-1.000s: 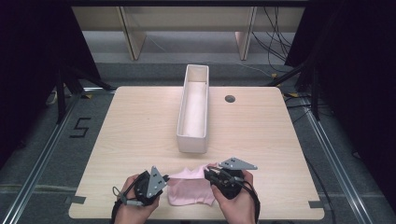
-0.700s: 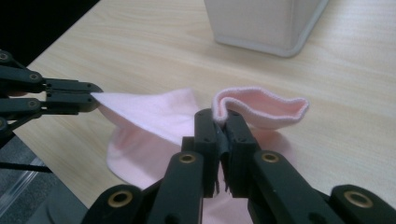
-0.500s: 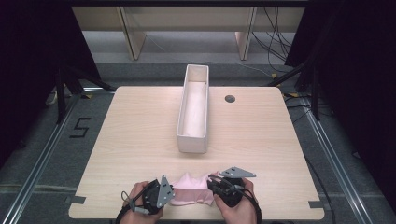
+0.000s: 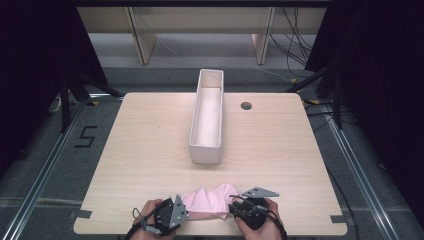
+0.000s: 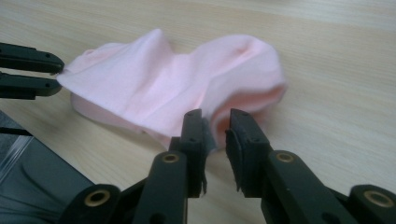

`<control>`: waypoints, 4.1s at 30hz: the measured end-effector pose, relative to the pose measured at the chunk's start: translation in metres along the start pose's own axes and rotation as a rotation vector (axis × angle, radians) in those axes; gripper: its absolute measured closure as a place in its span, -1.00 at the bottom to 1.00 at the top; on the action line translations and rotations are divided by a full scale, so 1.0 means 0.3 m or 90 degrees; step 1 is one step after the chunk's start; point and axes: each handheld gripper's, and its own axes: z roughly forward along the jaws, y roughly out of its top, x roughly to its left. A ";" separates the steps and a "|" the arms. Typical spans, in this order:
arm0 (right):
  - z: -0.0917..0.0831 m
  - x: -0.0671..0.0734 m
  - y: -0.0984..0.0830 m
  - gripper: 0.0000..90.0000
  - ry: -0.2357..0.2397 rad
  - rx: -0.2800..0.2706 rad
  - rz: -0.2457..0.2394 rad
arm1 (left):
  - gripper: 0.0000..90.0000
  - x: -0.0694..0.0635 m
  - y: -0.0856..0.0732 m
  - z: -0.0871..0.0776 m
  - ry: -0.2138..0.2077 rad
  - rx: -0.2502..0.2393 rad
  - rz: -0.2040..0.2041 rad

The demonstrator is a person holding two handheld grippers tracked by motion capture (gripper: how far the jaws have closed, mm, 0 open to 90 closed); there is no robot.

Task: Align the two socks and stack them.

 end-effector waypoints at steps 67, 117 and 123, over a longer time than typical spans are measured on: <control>0.108 -0.094 0.097 1.00 -0.036 0.083 0.006 | 0.93 0.157 -0.002 0.111 -0.117 0.025 -0.168; -0.027 -0.030 0.139 0.98 0.017 0.048 0.015 | 0.93 0.182 0.033 -0.038 -0.064 -0.073 -0.188; -0.002 -0.032 0.115 0.97 0.013 0.065 0.026 | 0.93 0.184 -0.008 0.026 -0.070 -0.041 -0.202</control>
